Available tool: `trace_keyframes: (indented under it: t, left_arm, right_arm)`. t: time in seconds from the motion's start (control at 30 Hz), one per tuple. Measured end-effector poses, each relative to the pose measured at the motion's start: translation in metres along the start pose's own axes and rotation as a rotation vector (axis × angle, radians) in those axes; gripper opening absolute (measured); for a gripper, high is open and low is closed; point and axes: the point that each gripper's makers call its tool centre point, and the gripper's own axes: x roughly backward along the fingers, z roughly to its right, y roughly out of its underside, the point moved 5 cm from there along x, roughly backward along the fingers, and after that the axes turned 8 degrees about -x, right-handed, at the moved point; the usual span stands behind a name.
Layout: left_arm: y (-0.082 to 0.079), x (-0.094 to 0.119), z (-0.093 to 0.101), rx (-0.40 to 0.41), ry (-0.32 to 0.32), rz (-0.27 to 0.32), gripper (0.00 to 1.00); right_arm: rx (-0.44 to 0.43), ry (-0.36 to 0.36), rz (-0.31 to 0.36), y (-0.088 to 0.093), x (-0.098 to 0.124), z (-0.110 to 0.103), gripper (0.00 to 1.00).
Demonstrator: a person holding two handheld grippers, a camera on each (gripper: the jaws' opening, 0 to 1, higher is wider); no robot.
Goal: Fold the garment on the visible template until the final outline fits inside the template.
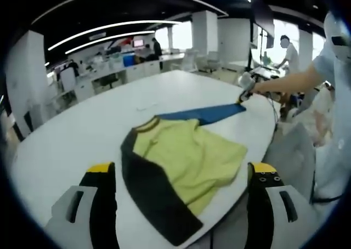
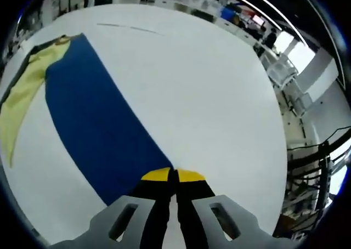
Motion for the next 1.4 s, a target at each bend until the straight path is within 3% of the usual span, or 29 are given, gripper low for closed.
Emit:
trace_keyframes:
  t: [0.07, 0.33, 0.67, 0.97, 1.17, 1.4]
  left_arm:
    - [-0.001, 0.0, 0.002, -0.004, 0.006, 0.004, 0.96]
    - [-0.003, 0.001, 0.002, -0.009, 0.005, 0.01, 0.96]
    - [-0.003, 0.003, 0.003, -0.006, 0.007, 0.023, 0.96]
    - [0.0, 0.004, -0.001, -0.001, 0.001, 0.029, 0.96]
    - [-0.001, 0.007, -0.002, -0.001, -0.005, 0.039, 0.96]
    - [-0.001, 0.007, 0.002, -0.001, -0.001, 0.048, 0.96]
  right_arm:
    - [0.036, 0.011, -0.005, 0.001, 0.004, -0.004, 0.06]
    - [0.004, 0.006, 0.007, 0.003, 0.006, -0.002, 0.13]
    - [0.02, -0.031, 0.071, -0.013, 0.01, -0.015, 0.16]
    - [0.046, -0.115, 0.124, -0.016, 0.025, -0.064, 0.25]
    - [-0.042, -0.209, 0.213, -0.025, 0.037, -0.092, 0.34]
    - [-0.017, -0.251, 0.26, -0.031, 0.057, -0.121, 0.44]
